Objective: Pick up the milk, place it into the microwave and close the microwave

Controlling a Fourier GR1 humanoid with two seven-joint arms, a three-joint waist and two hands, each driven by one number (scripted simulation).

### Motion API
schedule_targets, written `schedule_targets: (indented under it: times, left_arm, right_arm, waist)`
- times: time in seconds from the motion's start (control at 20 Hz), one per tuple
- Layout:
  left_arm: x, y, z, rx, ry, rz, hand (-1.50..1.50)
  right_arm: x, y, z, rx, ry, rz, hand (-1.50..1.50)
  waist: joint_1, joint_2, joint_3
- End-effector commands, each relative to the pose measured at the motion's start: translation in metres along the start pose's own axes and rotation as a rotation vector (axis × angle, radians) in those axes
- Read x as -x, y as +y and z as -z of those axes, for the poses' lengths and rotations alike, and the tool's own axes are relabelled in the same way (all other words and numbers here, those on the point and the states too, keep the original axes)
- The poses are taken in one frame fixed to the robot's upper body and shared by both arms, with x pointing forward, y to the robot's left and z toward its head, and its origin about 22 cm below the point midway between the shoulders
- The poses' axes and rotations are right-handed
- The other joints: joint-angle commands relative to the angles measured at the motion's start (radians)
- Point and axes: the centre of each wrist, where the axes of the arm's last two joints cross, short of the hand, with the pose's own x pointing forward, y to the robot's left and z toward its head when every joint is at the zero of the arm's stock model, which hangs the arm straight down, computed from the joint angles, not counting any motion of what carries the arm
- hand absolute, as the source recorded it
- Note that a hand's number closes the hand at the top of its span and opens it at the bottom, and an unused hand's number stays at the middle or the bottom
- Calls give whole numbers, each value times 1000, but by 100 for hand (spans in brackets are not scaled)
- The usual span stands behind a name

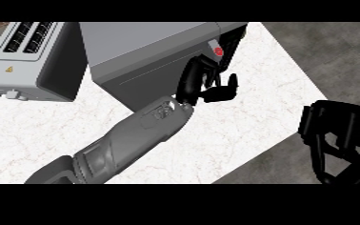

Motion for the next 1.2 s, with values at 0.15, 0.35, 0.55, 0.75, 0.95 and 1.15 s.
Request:
schedule_targets:
  times: [0.15,0.35,0.55,0.75,0.95,1.15]
  left_arm:
    - [-18,5,11,-100,237,-409,150]
    - [-12,13,14,-104,276,-521,150]
    - [8,17,7,-71,315,-572,150]
    - [20,22,5,-35,309,-602,150]
    - [33,33,2,-18,311,-625,150]
    - [46,40,-3,21,312,-637,150]
  right_arm:
    - [15,29,-2,-84,27,133,150]
    - [17,45,-1,-84,27,161,150]
    - [21,58,-3,-42,22,178,150]
    - [17,71,-2,-24,12,175,150]
    - [20,90,-1,-7,7,204,150]
    - [16,102,3,13,-11,196,150]
  waist:
    - [48,30,-19]
    - [65,17,-16]
    - [95,20,-14]
    - [113,13,-14]
    - [138,9,-13]
    - [152,12,-14]
